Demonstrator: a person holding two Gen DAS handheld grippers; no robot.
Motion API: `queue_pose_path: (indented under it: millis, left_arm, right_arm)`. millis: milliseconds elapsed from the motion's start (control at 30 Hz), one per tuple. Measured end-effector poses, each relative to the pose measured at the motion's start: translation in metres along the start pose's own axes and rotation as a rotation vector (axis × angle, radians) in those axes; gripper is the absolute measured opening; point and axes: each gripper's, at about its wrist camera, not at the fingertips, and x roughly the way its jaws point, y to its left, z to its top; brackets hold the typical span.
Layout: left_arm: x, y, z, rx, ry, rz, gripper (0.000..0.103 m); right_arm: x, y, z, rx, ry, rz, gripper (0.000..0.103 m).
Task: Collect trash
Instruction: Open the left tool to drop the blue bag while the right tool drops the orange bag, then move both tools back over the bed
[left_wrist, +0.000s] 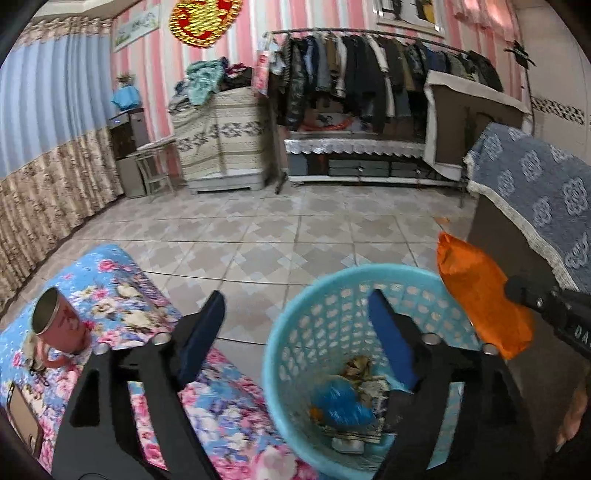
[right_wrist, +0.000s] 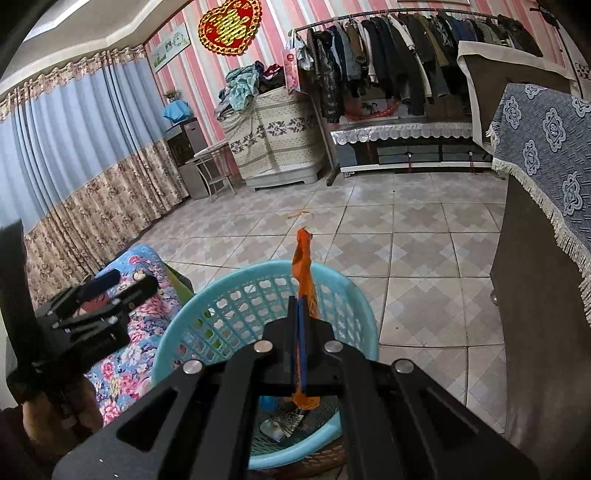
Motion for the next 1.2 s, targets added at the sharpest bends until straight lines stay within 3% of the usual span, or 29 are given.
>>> queue_pose_path:
  millis: [167, 533, 833, 867, 900, 967, 1067, 1200]
  left_arm:
    - [-0.007, 0.021, 0.007, -0.029, -0.018, 0.074, 0.094]
    - [-0.034, 0.066, 0.005, -0.086, -0.035, 0.143, 0.095]
    - [-0.054, 0.096, 0.001, -0.112, -0.046, 0.191, 0.097]
    - [-0.056, 0.099, 0.000, -0.119, -0.045, 0.195, 0.097]
    - [-0.058, 0.103, 0.000, -0.125, -0.043, 0.199, 0.097]
    - [-0.063, 0.109, -0.002, -0.133, -0.043, 0.210, 0.097]
    - [-0.072, 0.118, -0.006, -0.148, -0.045, 0.225, 0.097]
    - [-0.086, 0.132, -0.011, -0.186, -0.045, 0.237, 0.097]
  right_arm:
    - [0.005, 0.012, -0.002, -0.012, 0.012, 0.013, 0.001]
    - [0.035, 0.038, -0.009, -0.033, 0.081, 0.033, 0.001]
    - [0.048, 0.061, -0.016, -0.090, 0.114, -0.016, 0.003]
    - [0.048, 0.062, -0.015, -0.090, 0.115, -0.020, 0.013]
    - [0.047, 0.062, -0.014, -0.088, 0.115, -0.020, 0.038]
    - [0.041, 0.064, -0.012, -0.085, 0.088, -0.028, 0.068]
    - [0.035, 0.068, -0.010, -0.104, 0.070, -0.039, 0.070]
    - [0.025, 0.076, -0.006, -0.120, 0.038, -0.043, 0.088]
